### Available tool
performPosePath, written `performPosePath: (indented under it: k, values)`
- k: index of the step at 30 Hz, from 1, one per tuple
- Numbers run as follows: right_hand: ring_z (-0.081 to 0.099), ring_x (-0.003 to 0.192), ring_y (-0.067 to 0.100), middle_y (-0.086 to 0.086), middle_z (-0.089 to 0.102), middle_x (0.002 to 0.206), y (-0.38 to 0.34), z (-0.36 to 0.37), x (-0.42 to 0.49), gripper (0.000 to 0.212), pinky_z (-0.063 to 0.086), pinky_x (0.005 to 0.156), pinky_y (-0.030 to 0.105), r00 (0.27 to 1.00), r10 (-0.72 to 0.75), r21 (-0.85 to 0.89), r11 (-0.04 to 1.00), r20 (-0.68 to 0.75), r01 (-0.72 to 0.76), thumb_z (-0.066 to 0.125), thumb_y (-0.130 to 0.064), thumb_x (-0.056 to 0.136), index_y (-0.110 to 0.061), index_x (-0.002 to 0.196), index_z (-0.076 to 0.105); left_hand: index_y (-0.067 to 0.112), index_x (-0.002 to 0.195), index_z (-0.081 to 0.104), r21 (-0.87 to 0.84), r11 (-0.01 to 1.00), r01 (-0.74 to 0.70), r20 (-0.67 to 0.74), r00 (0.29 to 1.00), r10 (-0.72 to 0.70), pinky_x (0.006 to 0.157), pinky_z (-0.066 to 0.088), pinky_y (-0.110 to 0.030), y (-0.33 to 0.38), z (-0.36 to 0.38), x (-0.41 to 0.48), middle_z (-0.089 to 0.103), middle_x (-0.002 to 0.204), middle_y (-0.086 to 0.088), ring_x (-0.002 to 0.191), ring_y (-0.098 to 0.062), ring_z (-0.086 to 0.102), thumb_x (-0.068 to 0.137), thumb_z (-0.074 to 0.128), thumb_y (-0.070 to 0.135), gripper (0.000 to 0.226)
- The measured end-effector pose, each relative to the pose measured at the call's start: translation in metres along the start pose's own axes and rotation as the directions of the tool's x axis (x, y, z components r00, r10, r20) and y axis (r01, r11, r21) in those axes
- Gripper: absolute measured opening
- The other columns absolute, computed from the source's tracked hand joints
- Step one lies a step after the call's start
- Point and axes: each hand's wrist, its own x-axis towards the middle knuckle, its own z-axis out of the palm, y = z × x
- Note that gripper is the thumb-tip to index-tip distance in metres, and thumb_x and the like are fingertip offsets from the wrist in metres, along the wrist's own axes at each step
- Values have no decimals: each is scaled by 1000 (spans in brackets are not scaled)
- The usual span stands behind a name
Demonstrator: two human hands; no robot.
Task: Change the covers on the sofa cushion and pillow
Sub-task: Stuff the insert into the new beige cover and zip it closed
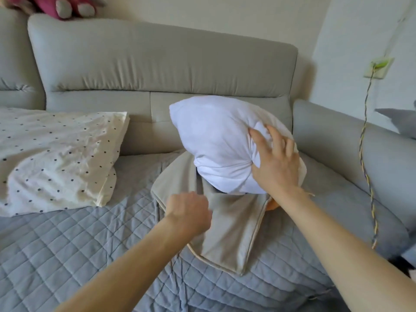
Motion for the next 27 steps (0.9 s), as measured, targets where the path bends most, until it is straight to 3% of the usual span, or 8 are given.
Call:
performPosePath:
  k: [2,5,9,15,19,23,25,27]
  values:
    - [38,117,37,3,34,146,6,-2,0,85,49,83,56,1000,-3,20,1000,-2,3,74,-19,71,-40,142,34,22,112,62,-71,984,-161,-260,956,137,71,43,-34,15,-1,22,58,113,1,107,-24,57,101,39,34,28]
    - [41,116,37,4,35,146,18,0,-2,88,50,81,56,1000,16,24,1000,-18,-15,76,-22,70,-39,144,33,19,126,51,-232,908,-350,-280,918,282,74,50,-40,38,25,49,52,127,1,106,-30,58,97,46,22,29]
    - [45,113,36,4,37,148,35,8,-4,86,51,80,53,994,81,63,995,-68,-77,75,-24,72,-39,146,33,16,126,46,-219,923,-317,-336,912,234,67,43,-38,64,60,57,43,124,-5,94,-31,57,86,54,31,43]
    - [45,118,36,7,39,148,39,21,-34,82,50,77,52,985,88,93,993,-148,-75,72,-22,75,-38,145,34,22,131,39,-217,942,-256,-147,963,228,89,46,-37,68,42,63,49,130,3,123,-23,45,83,57,46,57]
    - [44,120,35,5,38,149,34,12,-34,80,49,78,52,988,79,104,992,-129,-66,70,-25,77,-41,145,32,25,111,58,-187,964,-191,36,979,201,75,42,-31,64,9,69,63,115,6,108,-21,58,78,59,55,44]
    - [44,121,35,4,36,148,27,-5,-25,78,48,87,52,990,96,197,978,-105,-74,66,-27,76,-39,145,32,23,81,56,-147,939,-310,-221,936,275,67,41,-31,59,-20,48,66,99,4,100,-21,56,92,45,46,27]
    - [45,121,31,2,40,139,19,-20,-14,85,43,96,44,989,143,338,934,-48,-119,71,-24,68,-39,142,31,23,91,62,-104,908,-405,-380,860,340,69,46,-32,57,-26,29,64,98,6,99,-21,53,96,43,44,28]
    - [47,113,27,-1,40,122,2,-35,-1,87,41,94,36,959,256,555,783,124,-281,76,-18,61,-37,134,33,26,87,66,-83,840,-537,-526,739,420,63,46,-30,58,-29,12,64,85,8,88,-20,55,91,51,40,21]
